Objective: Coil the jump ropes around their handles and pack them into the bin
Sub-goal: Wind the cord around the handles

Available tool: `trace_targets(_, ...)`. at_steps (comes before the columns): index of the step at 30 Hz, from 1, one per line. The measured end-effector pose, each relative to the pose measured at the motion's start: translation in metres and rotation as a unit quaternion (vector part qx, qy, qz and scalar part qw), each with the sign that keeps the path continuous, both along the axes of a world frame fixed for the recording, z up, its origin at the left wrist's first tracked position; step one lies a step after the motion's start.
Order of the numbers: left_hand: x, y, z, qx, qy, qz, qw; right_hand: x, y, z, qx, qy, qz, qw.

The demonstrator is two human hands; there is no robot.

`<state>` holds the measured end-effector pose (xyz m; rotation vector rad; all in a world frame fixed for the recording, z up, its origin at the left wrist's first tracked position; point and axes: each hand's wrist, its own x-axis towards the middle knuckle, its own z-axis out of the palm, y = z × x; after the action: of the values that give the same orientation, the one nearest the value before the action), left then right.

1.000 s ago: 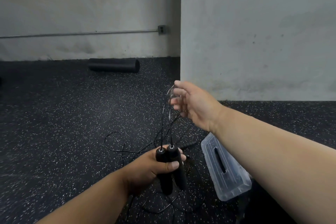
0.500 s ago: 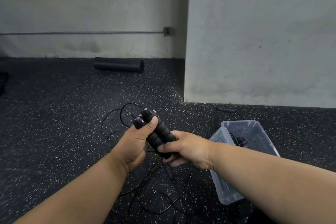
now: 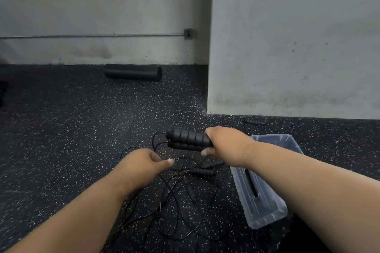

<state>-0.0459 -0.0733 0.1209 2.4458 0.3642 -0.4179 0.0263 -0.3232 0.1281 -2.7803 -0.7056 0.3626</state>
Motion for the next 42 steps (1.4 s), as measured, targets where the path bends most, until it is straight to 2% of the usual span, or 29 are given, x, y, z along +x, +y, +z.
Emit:
trace_targets(2, -0.006, -0.006, 0.004, 0.130, -0.126, -0.037, 0.983, -0.001, -0.001, 0.002, -0.037, -0.049, 0.016, 0.998)
trace_targets(4, -0.008, -0.014, 0.006, 0.173, -0.219, -0.101, 0.955, -0.003, 0.002, 0.004, -0.065, -0.091, 0.048, 0.993)
trace_targets(5, -0.008, -0.016, 0.005, 0.184, -0.229, -0.122, 0.948, -0.005, 0.003, 0.006, -0.080, -0.114, 0.063, 0.988)
trace_targets(6, -0.005, -0.016, 0.006, 0.172, -0.210, -0.120, 0.955, -0.006, 0.004, 0.008, -0.092, -0.137, 0.074, 0.984)
trace_targets(9, 0.001, -0.013, 0.009, 0.033, -0.074, -0.088, 0.993, -0.010, 0.007, 0.013, -0.106, -0.172, 0.111, 0.973)
trace_targets(12, 0.004, -0.015, 0.005, -0.070, 0.032, -0.126, 0.989, -0.020, 0.015, 0.016, -0.125, -0.201, 0.167, 0.957)
trace_targets(14, 0.002, -0.020, 0.001, -0.165, 0.089, -0.131, 0.974, -0.022, 0.018, 0.012, -0.119, -0.234, 0.198, 0.944)
trace_targets(16, 0.000, -0.026, 0.000, -0.207, 0.095, -0.124, 0.966, -0.019, 0.014, 0.007, -0.068, -0.259, 0.202, 0.942)
trace_targets(17, 0.000, -0.029, 0.002, -0.215, 0.078, -0.112, 0.967, -0.016, 0.011, 0.005, -0.007, -0.257, 0.170, 0.952)
trace_targets(19, 0.001, -0.034, 0.009, -0.274, 0.026, -0.069, 0.959, -0.014, 0.007, 0.006, 0.166, -0.174, 0.022, 0.970)
trace_targets(21, 0.003, -0.037, 0.019, -0.383, -0.014, -0.017, 0.924, -0.018, 0.010, 0.004, 0.323, 0.032, -0.110, 0.940)
trace_targets(22, 0.003, -0.040, 0.023, -0.433, -0.029, 0.006, 0.901, -0.021, 0.013, -0.002, 0.371, 0.162, -0.116, 0.907)
trace_targets(24, 0.003, -0.043, 0.031, -0.505, -0.048, 0.042, 0.861, -0.033, 0.026, -0.020, 0.376, 0.359, -0.046, 0.853)
trace_targets(26, 0.004, -0.045, 0.035, -0.551, -0.053, 0.065, 0.830, -0.052, 0.040, -0.032, 0.345, 0.452, 0.008, 0.823)
trace_targets(28, 0.007, -0.043, 0.036, -0.561, -0.055, 0.082, 0.822, -0.062, 0.049, -0.041, 0.351, 0.461, 0.021, 0.815)
trace_targets(30, 0.011, -0.034, 0.031, -0.540, -0.066, 0.102, 0.833, -0.060, 0.048, -0.044, 0.356, 0.450, 0.003, 0.819)
trace_targets(31, 0.014, -0.028, 0.027, -0.507, -0.080, 0.109, 0.851, -0.055, 0.044, -0.042, 0.343, 0.431, -0.011, 0.835)
trace_targets(32, 0.017, -0.020, 0.023, -0.443, -0.102, 0.106, 0.884, -0.048, 0.039, -0.039, 0.307, 0.395, -0.012, 0.865)
trace_targets(34, 0.023, 0.000, 0.014, -0.225, -0.148, 0.077, 0.960, -0.035, 0.026, -0.028, 0.196, 0.288, 0.017, 0.937)
trace_targets(35, 0.024, 0.010, 0.010, -0.110, -0.159, 0.062, 0.979, -0.029, 0.019, -0.021, 0.155, 0.229, 0.032, 0.960)
trace_targets(36, 0.025, 0.020, 0.006, -0.019, -0.151, 0.048, 0.987, -0.025, 0.013, -0.013, 0.137, 0.178, 0.042, 0.974)
trace_targets(38, 0.024, 0.030, -0.002, 0.089, -0.091, 0.015, 0.992, -0.020, 0.004, 0.007, 0.167, 0.131, 0.050, 0.976)
trace_targets(40, 0.021, 0.027, -0.014, 0.154, -0.021, -0.060, 0.986, -0.020, 0.001, 0.025, 0.200, 0.118, 0.071, 0.970)
trace_targets(42, 0.014, 0.012, -0.021, 0.165, 0.020, -0.150, 0.975, -0.020, 0.002, 0.040, 0.213, 0.110, 0.085, 0.967)
